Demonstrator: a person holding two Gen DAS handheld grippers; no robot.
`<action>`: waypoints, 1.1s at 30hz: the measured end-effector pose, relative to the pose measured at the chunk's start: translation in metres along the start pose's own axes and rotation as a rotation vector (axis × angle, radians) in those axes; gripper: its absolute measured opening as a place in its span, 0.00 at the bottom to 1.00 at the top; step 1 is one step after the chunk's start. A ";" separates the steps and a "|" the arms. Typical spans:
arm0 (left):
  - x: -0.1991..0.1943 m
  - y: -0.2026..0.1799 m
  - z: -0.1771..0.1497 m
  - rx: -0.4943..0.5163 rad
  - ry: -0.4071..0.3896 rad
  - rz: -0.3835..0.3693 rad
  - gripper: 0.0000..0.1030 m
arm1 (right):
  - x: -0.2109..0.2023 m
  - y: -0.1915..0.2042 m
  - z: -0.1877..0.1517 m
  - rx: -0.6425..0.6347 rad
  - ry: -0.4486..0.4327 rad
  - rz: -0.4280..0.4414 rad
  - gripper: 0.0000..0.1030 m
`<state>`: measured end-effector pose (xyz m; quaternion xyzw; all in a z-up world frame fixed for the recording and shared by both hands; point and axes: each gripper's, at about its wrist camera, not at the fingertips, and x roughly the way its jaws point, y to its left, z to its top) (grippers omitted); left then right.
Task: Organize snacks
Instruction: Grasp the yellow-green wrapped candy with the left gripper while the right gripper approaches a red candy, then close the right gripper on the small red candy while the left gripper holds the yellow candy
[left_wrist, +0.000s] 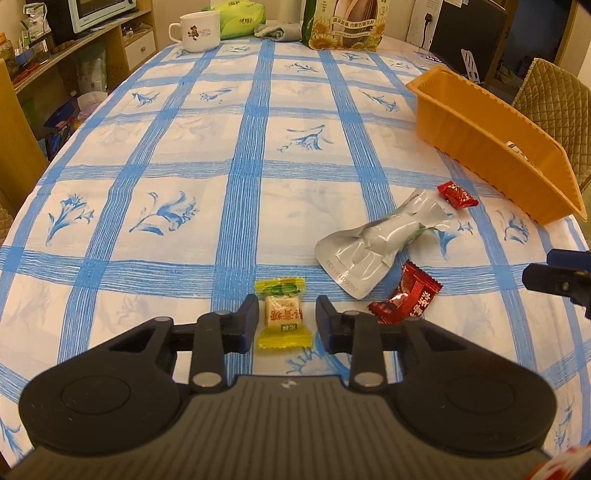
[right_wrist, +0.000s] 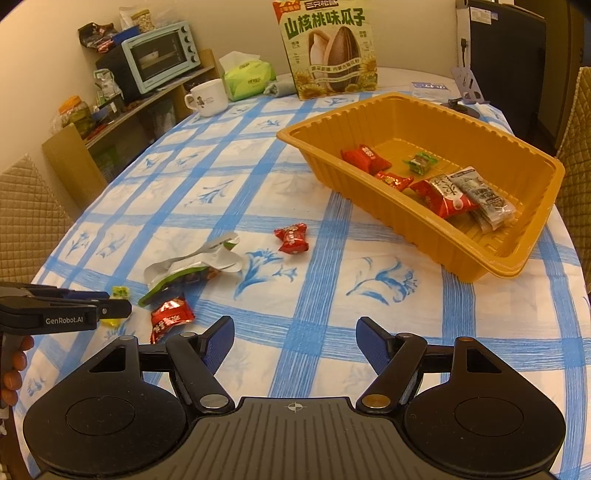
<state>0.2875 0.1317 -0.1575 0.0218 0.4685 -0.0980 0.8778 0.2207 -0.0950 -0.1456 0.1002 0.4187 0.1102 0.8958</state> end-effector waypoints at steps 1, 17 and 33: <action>0.001 -0.001 0.001 0.001 0.000 -0.001 0.26 | 0.001 -0.001 0.001 0.000 -0.001 -0.001 0.71; -0.020 0.025 0.008 -0.057 -0.045 0.040 0.18 | 0.033 0.004 0.036 -0.112 -0.047 0.011 0.56; -0.040 0.069 0.010 -0.169 -0.077 0.156 0.18 | 0.085 0.007 0.058 -0.189 -0.009 0.005 0.32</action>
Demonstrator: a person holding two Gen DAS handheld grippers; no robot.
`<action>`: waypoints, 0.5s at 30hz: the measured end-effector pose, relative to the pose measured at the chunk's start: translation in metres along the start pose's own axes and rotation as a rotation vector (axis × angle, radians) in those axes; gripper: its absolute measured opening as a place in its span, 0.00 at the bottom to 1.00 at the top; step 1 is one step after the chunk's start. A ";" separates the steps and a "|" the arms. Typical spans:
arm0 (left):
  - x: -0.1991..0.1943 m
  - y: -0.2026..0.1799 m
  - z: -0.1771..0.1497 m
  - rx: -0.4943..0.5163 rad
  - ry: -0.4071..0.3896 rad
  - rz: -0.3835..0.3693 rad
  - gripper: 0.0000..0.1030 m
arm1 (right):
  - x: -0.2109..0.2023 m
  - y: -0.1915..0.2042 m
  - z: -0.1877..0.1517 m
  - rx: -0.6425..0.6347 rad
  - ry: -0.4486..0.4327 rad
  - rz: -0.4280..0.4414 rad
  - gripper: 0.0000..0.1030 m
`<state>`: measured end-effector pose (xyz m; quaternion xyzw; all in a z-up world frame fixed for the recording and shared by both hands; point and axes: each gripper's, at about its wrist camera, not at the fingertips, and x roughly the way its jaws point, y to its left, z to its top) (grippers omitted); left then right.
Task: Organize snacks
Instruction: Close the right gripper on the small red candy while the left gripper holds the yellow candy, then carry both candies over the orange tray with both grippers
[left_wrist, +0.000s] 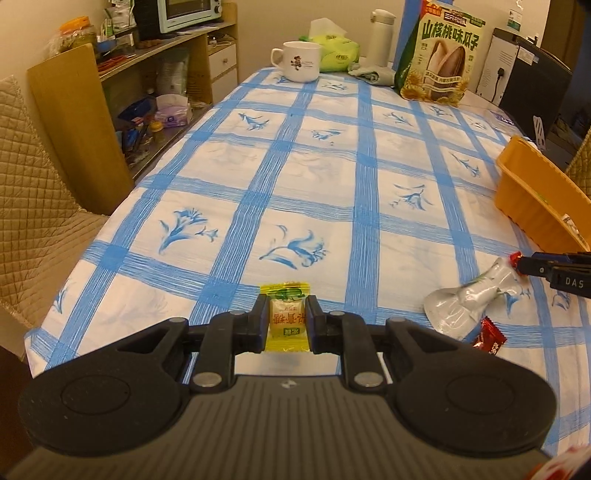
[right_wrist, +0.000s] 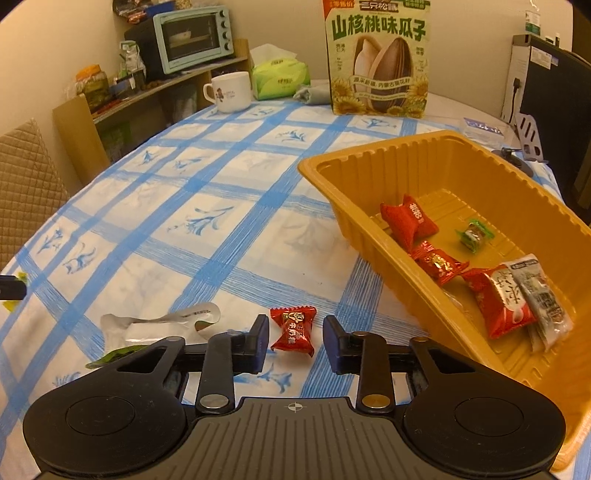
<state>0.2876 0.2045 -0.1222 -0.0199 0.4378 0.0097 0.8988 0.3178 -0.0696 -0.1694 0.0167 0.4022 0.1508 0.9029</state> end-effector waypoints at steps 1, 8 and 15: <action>0.000 0.000 0.000 -0.001 0.001 0.001 0.18 | 0.002 0.000 0.000 -0.003 0.002 -0.001 0.32; 0.000 -0.003 -0.003 0.001 0.008 0.000 0.18 | 0.008 0.001 -0.001 -0.022 0.011 0.000 0.20; -0.004 -0.005 -0.003 0.006 0.002 -0.002 0.18 | -0.003 0.000 -0.002 -0.016 -0.011 0.012 0.17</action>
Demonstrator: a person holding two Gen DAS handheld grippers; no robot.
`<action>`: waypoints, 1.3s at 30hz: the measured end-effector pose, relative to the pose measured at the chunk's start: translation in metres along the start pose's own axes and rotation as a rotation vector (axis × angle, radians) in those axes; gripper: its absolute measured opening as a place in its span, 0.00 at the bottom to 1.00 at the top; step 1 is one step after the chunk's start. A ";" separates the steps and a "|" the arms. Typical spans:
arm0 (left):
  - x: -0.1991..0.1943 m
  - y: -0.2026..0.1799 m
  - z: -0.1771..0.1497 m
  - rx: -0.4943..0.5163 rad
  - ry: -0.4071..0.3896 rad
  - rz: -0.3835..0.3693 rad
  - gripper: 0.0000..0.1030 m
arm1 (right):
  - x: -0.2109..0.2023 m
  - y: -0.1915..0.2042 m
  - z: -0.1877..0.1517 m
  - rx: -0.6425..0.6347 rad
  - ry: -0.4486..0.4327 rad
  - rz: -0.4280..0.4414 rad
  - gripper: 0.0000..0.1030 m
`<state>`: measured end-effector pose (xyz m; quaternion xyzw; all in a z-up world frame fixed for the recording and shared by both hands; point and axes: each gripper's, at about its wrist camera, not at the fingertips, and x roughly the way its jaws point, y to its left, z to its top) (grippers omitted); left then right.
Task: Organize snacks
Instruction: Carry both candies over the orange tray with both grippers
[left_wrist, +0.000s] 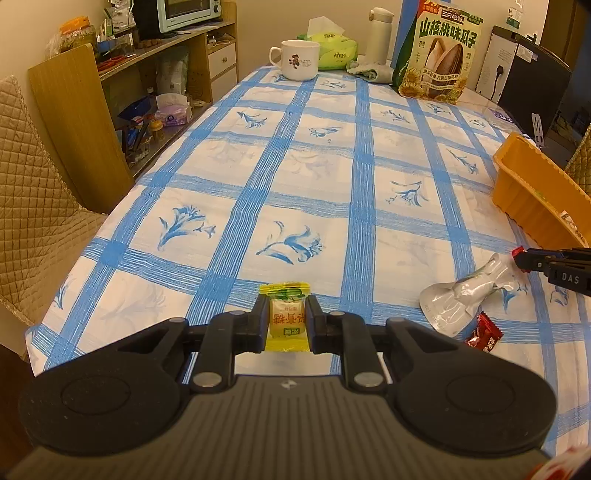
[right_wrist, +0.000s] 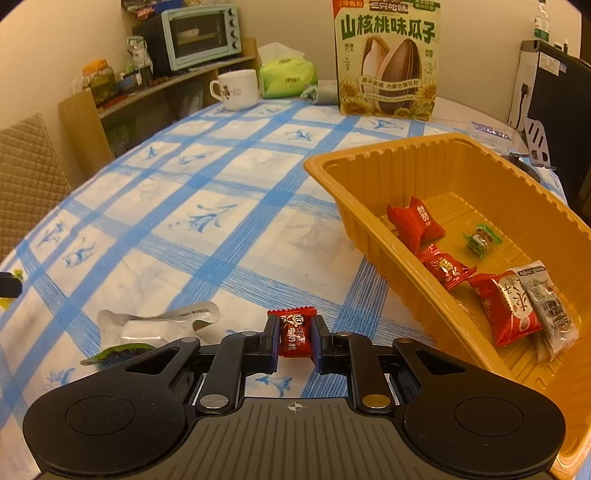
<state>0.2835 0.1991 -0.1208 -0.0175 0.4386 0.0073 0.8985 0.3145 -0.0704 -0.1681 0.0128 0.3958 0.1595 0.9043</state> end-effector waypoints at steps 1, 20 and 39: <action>-0.001 -0.001 0.000 0.001 -0.001 -0.002 0.18 | -0.003 0.000 0.000 0.004 -0.004 0.002 0.17; -0.036 -0.061 0.015 0.087 -0.041 -0.167 0.18 | -0.100 -0.016 -0.006 0.109 -0.100 0.035 0.17; -0.053 -0.207 0.046 0.276 -0.110 -0.366 0.18 | -0.168 -0.104 -0.013 0.188 -0.183 -0.069 0.17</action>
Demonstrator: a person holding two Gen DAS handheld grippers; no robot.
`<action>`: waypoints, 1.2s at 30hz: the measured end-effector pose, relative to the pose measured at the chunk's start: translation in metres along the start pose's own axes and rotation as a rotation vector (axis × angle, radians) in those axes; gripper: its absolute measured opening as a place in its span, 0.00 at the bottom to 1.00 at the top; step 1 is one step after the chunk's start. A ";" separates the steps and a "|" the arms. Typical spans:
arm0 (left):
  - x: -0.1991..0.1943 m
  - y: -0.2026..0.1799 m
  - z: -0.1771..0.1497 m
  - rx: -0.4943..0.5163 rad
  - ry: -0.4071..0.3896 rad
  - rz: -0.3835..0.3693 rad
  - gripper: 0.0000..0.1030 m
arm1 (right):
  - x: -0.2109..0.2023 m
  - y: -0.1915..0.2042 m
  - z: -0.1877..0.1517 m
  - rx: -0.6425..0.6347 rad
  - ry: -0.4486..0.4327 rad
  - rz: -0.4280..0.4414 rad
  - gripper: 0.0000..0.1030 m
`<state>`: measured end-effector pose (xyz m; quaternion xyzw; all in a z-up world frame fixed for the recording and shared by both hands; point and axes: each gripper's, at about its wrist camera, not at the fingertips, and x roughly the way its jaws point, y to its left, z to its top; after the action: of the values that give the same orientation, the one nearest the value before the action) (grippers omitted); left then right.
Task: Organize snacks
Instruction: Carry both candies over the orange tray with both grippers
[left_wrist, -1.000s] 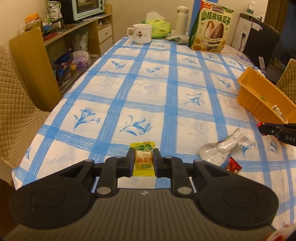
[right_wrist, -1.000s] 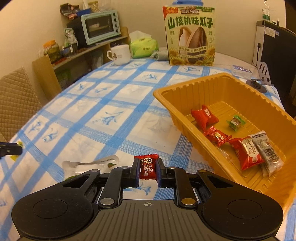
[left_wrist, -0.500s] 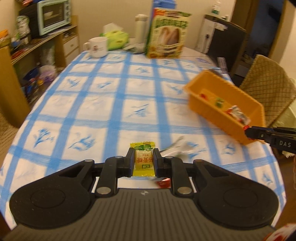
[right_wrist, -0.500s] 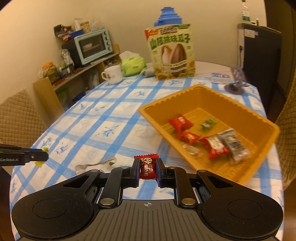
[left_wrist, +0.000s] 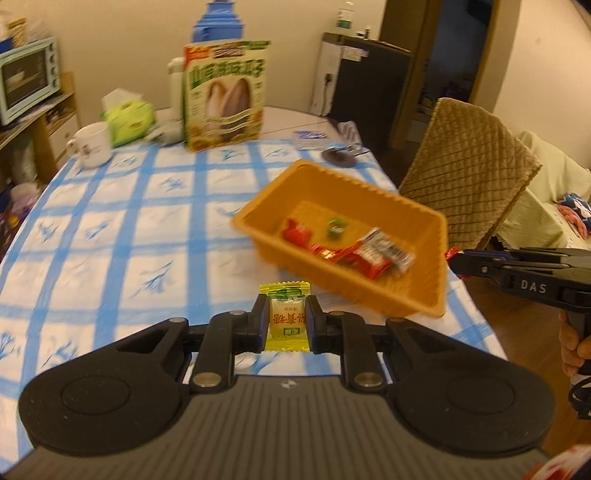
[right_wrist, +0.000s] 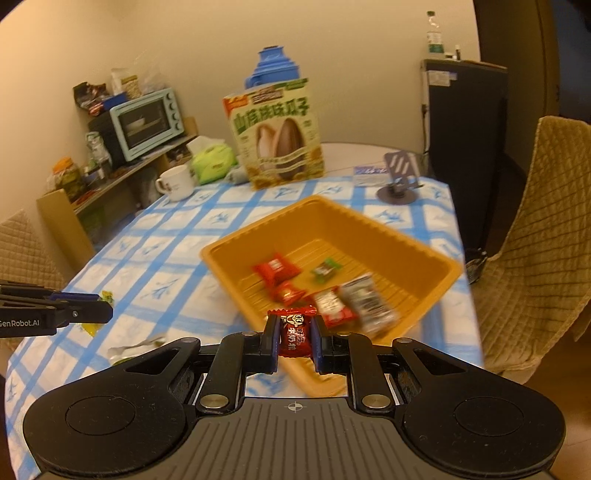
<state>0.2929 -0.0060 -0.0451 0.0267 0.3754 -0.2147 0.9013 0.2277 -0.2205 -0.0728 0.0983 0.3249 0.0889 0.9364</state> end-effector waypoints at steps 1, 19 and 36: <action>0.003 -0.005 0.004 0.006 -0.005 -0.003 0.18 | 0.000 -0.005 0.002 0.000 -0.004 -0.002 0.17; 0.080 -0.056 0.070 0.035 -0.002 -0.005 0.18 | 0.047 -0.063 0.047 -0.037 -0.010 0.044 0.17; 0.162 -0.059 0.108 0.028 0.059 0.044 0.18 | 0.124 -0.077 0.074 -0.067 0.033 0.105 0.17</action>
<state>0.4422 -0.1414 -0.0729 0.0539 0.3979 -0.1994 0.8939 0.3776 -0.2759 -0.1083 0.0822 0.3314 0.1507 0.9277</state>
